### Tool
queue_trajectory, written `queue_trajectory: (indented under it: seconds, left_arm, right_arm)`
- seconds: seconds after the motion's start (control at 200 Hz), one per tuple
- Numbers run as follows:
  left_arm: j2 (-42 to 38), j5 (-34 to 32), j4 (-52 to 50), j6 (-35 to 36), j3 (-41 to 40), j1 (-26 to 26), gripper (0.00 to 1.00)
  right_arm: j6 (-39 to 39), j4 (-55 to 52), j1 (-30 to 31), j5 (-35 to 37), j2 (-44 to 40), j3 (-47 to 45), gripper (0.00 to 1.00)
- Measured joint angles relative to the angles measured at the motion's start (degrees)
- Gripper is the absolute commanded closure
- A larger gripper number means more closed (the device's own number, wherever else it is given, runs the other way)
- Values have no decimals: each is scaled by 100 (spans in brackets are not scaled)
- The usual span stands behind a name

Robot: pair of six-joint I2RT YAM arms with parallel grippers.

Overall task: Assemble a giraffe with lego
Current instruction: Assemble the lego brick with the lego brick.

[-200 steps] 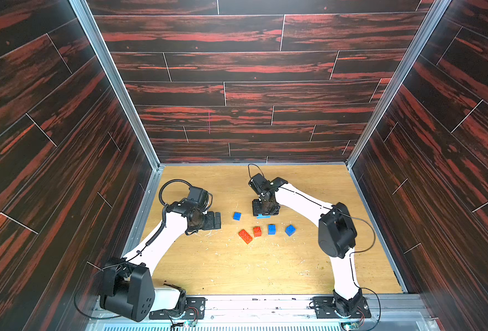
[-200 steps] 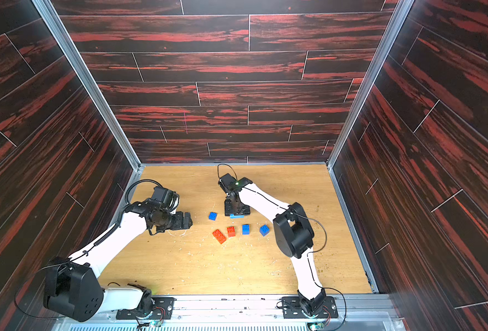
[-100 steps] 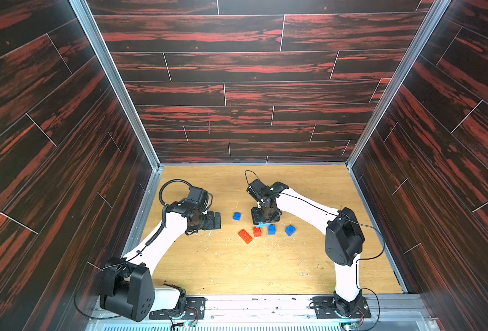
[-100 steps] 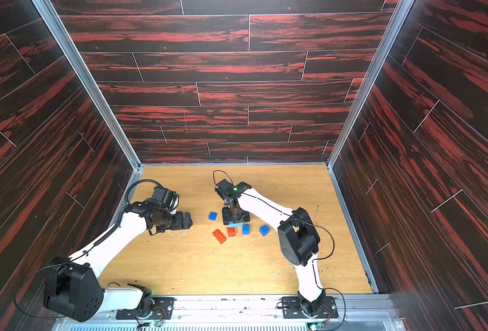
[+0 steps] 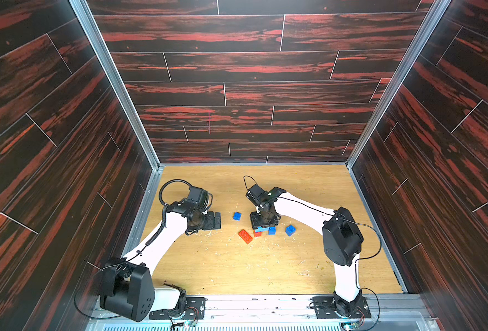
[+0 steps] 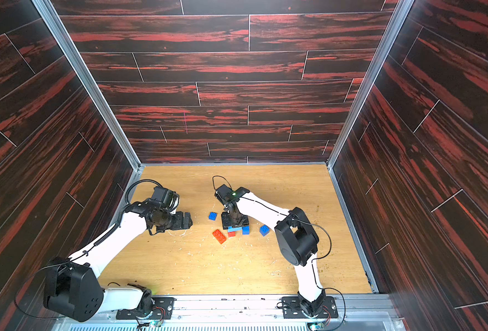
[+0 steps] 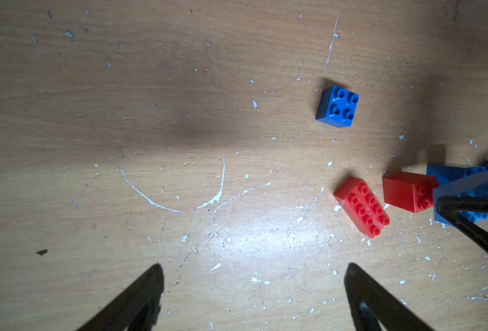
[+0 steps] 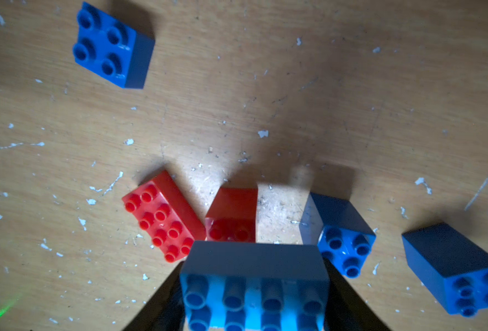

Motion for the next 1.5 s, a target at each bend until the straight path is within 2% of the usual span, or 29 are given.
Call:
queue_trajectory:
  seconds: [1.498]
  left_arm:
    - [0, 0, 0, 2, 0, 0, 1]
  right_arm:
    - [-144, 380, 92, 197, 81, -297, 65]
